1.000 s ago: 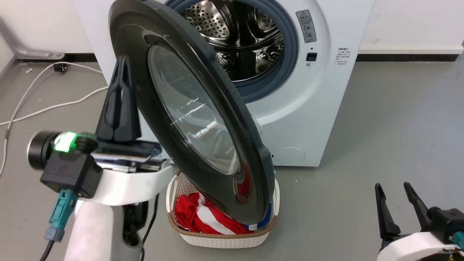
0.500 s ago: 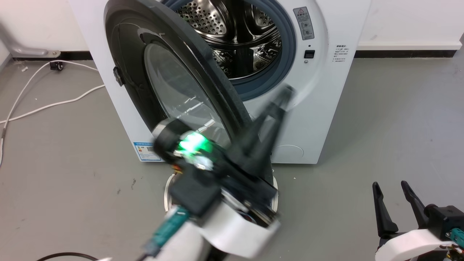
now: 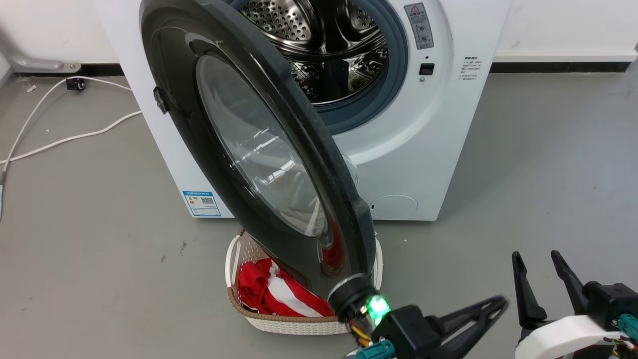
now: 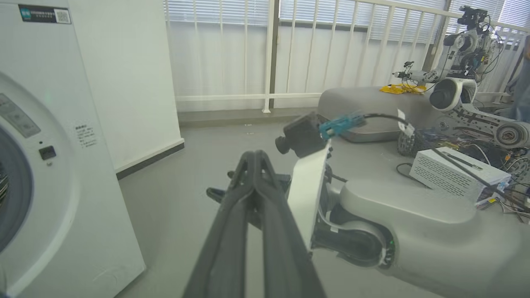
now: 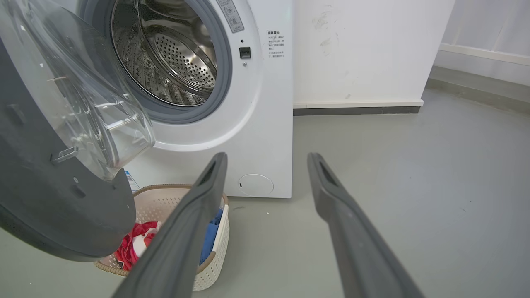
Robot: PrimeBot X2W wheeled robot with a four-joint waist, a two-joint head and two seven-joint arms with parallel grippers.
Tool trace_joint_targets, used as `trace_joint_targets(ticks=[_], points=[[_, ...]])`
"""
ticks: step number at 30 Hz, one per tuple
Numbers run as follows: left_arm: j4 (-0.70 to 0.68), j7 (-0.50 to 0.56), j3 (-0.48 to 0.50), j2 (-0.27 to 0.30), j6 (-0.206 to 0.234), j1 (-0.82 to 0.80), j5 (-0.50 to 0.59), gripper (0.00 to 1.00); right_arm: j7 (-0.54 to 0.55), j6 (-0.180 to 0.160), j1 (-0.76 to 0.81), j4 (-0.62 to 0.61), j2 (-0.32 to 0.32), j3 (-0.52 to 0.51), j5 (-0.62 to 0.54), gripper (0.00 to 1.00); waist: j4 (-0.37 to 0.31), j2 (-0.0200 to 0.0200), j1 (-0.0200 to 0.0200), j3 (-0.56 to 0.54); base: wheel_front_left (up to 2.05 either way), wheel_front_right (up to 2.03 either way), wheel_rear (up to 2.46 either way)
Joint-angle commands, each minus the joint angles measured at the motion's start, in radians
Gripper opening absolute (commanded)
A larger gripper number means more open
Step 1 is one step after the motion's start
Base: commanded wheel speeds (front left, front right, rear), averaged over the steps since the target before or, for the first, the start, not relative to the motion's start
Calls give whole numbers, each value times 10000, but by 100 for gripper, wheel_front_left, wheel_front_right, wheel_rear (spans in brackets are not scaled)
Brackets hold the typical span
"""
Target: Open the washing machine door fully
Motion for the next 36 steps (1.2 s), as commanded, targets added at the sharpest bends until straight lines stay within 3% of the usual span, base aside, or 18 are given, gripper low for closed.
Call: trace_joint_targets(ticks=[1,5,14,18,32,36], points=[[22,11,32,72,-2,39,1,0,-56,-6,-156,23,32,2,-14,100,2,0,0,0,0,0,0],[955,194,-132,98,113,288,-114,0,-80,-6,-225,63,53,35,-32,100,-38,0,0,62,0,0,0],[2913,-702,970,0,1060,-497,-102,0,-152,-6,-308,151,158,187,1,100,-277,0,0,167,0,0,0],[3390,-952,1275,-36,1288,-781,-250,0,-138,-6,-298,166,183,200,-11,100,-323,0,0,171,0,0,0],[4795,-1446,1463,-134,1601,-1078,-943,0,-12,-6,-163,52,274,191,-78,100,-325,0,0,82,0,0,0],[4696,-1526,1602,195,1886,-582,-1017,0,77,-5,-24,-45,301,73,-61,100,-153,0,0,-21,0,0,0]])
